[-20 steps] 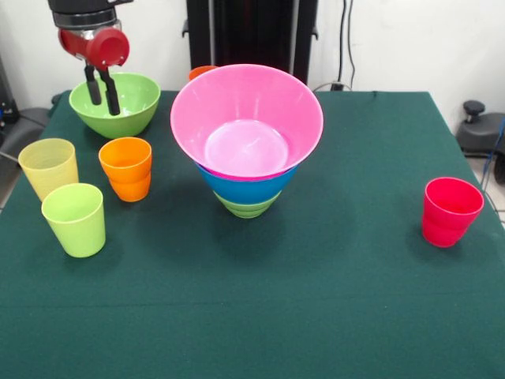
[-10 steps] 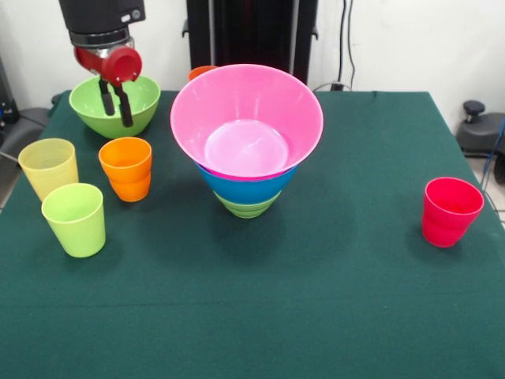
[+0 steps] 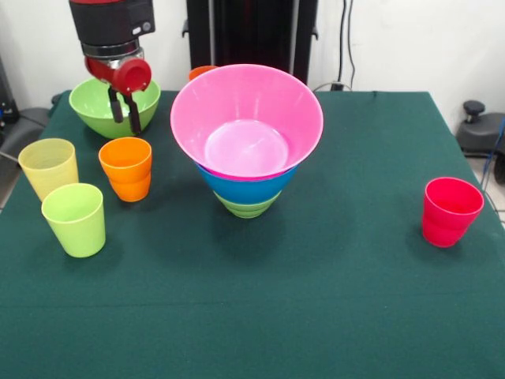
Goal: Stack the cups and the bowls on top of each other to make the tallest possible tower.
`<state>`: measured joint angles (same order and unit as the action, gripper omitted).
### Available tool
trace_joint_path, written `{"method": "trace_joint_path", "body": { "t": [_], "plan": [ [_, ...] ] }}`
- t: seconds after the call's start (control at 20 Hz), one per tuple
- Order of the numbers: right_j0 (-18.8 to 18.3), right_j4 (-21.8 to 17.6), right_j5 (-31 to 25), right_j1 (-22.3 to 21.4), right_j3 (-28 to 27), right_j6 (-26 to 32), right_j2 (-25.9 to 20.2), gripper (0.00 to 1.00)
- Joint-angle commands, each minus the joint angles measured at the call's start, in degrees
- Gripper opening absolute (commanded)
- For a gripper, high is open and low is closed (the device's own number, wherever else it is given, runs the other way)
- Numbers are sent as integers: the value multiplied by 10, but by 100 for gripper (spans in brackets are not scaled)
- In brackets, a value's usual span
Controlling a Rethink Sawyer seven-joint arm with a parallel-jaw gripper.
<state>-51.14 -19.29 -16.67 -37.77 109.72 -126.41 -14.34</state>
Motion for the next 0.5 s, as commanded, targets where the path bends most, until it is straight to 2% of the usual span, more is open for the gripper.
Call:
{"method": "trace_joint_path", "body": {
  "t": [0.05,0.5],
  "plan": [
    [30,-39,27,22,-17,-17,26,100],
    [29,-32,12,17,-15,-8,35,100]
  ]
}}
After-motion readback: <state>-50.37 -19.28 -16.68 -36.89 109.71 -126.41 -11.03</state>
